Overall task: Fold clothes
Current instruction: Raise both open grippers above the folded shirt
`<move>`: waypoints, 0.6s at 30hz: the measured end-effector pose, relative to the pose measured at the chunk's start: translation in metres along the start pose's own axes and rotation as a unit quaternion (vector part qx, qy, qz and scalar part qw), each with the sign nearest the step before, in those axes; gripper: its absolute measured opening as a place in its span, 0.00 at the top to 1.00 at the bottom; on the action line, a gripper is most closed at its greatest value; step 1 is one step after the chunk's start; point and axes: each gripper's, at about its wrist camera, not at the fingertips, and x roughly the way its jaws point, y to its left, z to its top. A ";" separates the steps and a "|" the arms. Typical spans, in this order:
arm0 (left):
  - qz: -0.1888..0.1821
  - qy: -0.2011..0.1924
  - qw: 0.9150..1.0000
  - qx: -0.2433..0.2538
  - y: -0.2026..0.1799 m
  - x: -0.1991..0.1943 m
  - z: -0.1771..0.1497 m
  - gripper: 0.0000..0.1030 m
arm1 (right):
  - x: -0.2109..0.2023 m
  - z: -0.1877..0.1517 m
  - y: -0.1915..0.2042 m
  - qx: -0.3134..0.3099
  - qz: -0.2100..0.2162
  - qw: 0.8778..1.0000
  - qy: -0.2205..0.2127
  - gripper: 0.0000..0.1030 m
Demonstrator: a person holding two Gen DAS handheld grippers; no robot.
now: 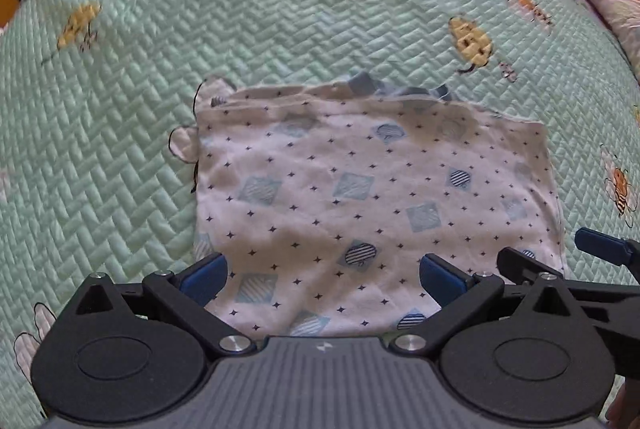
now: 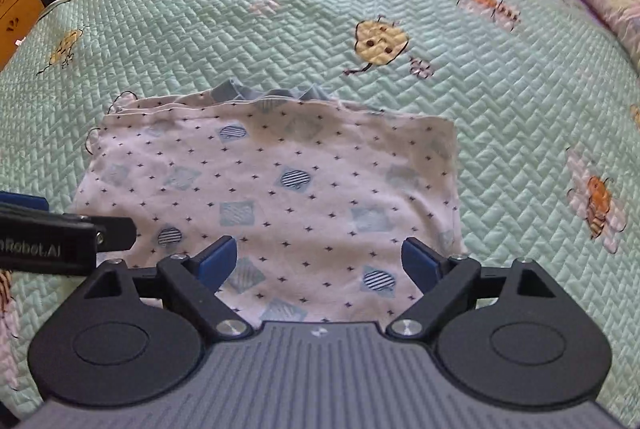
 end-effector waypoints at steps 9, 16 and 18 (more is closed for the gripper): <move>-0.009 0.029 0.999 -0.011 0.009 0.010 0.003 0.01 | 0.004 0.007 0.009 -0.024 -0.014 0.999 0.025 0.13; -0.013 0.034 0.999 -0.001 0.006 0.012 0.000 0.01 | 0.004 0.006 0.005 -0.018 -0.012 0.999 0.027 0.13; -0.014 0.034 0.999 0.000 0.005 0.012 -0.001 0.01 | 0.004 0.006 0.004 -0.017 -0.012 0.999 0.027 0.13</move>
